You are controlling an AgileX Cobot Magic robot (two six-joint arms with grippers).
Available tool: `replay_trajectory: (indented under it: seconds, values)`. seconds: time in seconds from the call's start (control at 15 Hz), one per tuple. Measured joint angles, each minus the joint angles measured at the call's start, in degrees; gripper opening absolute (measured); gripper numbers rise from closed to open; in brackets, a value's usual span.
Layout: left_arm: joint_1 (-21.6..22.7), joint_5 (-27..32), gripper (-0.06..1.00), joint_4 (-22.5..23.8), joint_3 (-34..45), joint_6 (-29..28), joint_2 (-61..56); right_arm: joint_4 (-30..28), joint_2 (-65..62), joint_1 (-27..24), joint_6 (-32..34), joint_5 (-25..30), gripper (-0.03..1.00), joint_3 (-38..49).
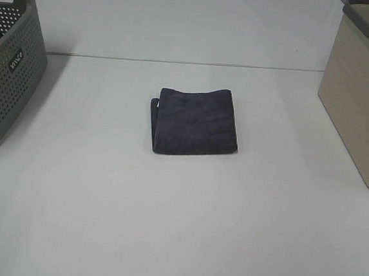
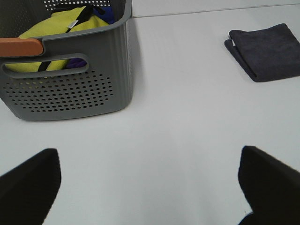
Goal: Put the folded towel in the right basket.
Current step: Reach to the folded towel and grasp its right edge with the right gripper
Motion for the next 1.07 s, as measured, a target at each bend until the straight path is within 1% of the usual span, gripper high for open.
replay_trajectory:
  seconds: [1.07]
  values:
    - [0.00, 0.00, 0.98, 0.00, 0.00, 0.00, 0.00, 0.00, 0.00, 0.00, 0.00, 0.00, 0.68, 0.00]
